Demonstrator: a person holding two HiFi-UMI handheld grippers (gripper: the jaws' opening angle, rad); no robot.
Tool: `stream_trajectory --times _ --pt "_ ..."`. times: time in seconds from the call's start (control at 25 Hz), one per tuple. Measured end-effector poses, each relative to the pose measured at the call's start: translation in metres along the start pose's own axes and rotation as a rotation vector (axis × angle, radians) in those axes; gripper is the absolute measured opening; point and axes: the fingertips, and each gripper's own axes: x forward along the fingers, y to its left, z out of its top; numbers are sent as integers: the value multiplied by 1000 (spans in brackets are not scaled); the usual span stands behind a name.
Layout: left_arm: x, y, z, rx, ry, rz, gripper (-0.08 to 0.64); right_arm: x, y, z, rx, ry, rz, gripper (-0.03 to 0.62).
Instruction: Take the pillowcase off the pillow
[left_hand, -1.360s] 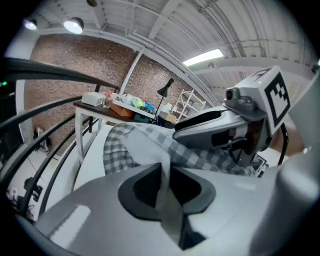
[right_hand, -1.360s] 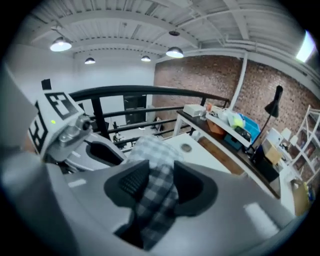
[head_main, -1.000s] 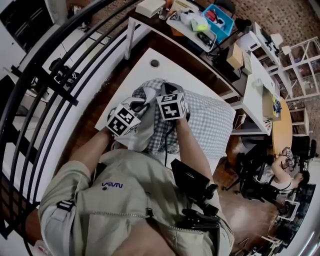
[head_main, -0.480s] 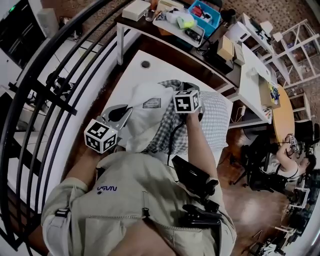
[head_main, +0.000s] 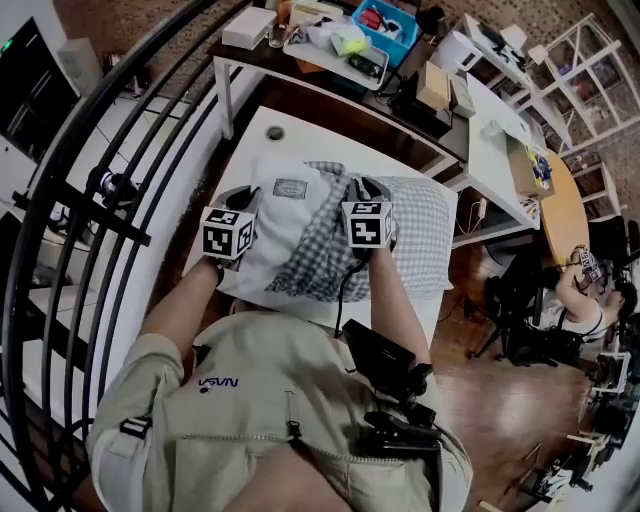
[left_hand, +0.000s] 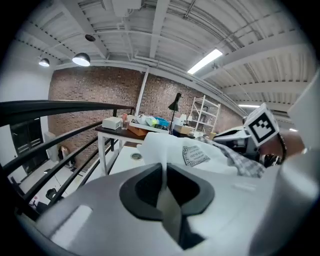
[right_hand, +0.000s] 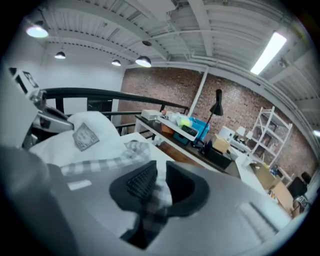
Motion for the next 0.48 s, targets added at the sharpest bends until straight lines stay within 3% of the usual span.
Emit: stream_trajectory --times 0.12,0.2,0.36,0.48 --pt "3 2 5 -27 -4 -9 32 -35 1 12 88 -97 -12 71" --pt "-8 6 7 -20 -20 2 82 -63 7 11 146 -132 2 71" --pt "-46 8 9 26 -78 41 117 -104 38 -11 206 -116 70 77" --pt "-74 -19 0 99 -69 6 132 -129 71 -34 219 -66 136 86"
